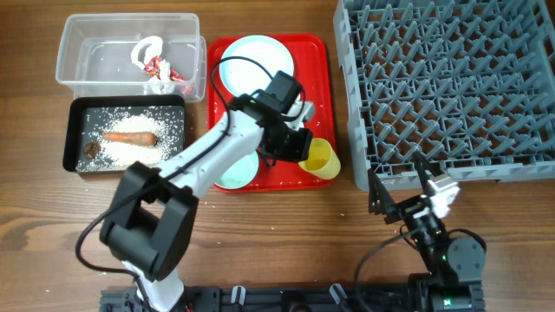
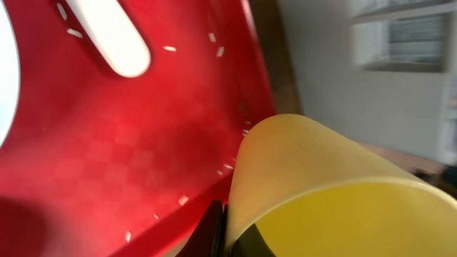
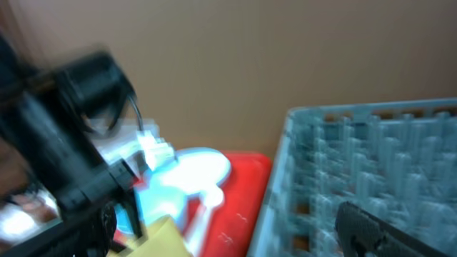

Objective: Sort waste into correct bins and load items into the dishwasher rack
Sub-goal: 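Lift the yellow cup and hand it to the right gripper, then carry the yellow cup with the right gripper into the grey dish rack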

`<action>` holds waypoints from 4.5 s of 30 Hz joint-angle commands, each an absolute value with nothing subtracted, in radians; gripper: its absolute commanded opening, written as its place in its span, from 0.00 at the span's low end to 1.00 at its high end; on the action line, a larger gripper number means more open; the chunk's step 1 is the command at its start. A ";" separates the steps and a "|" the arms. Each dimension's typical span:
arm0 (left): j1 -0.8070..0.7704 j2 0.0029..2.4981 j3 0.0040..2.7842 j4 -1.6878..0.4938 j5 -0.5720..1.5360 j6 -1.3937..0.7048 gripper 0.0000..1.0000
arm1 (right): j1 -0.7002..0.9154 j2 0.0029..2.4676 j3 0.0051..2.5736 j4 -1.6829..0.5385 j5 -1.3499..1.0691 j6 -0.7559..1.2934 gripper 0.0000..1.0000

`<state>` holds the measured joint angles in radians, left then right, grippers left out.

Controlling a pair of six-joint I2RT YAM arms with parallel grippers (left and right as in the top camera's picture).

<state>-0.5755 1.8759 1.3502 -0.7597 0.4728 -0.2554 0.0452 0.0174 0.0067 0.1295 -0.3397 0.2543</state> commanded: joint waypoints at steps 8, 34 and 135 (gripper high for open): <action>-0.297 1.690 1.395 -0.751 1.052 -0.278 0.04 | 0.052 0.208 0.244 0.273 -0.641 0.568 1.00; -0.127 1.689 1.395 -0.657 1.413 -0.353 0.04 | 0.161 1.569 0.918 0.845 -1.316 0.891 0.94; -0.149 1.689 1.393 -0.715 0.450 -0.348 0.66 | -0.097 1.643 1.369 -1.193 -0.059 0.165 0.77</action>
<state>-0.1459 1.7077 1.3785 -0.7143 0.4603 -0.3569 -0.1005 1.6310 1.3491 -1.1896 -0.0452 0.1490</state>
